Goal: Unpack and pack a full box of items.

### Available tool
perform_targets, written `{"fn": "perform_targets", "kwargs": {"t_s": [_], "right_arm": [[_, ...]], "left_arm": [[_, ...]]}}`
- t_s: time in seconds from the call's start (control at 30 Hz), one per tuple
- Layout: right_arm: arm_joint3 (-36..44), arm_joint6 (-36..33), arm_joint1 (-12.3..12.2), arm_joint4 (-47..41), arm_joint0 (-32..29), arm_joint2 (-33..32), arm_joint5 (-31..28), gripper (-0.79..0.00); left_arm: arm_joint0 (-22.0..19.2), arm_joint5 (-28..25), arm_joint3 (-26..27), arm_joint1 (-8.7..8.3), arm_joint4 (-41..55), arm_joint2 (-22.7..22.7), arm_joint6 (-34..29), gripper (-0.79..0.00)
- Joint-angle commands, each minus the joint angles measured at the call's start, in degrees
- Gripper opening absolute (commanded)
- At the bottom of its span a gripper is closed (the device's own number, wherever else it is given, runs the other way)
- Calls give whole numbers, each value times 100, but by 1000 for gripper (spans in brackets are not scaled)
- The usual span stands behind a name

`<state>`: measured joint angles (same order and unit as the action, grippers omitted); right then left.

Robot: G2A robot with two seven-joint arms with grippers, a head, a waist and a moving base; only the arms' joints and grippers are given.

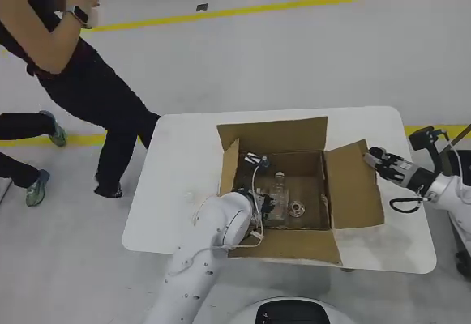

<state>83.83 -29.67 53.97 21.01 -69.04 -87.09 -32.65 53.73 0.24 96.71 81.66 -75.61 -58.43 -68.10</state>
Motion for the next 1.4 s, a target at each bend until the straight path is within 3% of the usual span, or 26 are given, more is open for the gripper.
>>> {"fn": "perform_targets", "kwargs": {"t_s": [0.0, 0.17, 0.43, 0.7, 1.37], "right_arm": [[-17, -3, -2, 11, 4, -1, -10, -785], [-71, -8, -2, 23, 21, 22, -22, -785], [-137, -22, 0, 7, 71, 63, -27, -785], [-409, 2, 24, 55, 142, 239, -84, -785], [-975, 48, 79, 129, 435, 558, -175, -785]], "left_arm": [[137, 23, 194, -44, -146, -202, -17, 0], [441, 56, 709, -144, -516, -695, 6, 0], [831, 90, 899, -225, -741, -1168, 235, 0], [1045, 238, 762, -242, -868, -1293, 420, 0], [1126, 373, 457, -248, -549, -1572, 695, 0]]}}
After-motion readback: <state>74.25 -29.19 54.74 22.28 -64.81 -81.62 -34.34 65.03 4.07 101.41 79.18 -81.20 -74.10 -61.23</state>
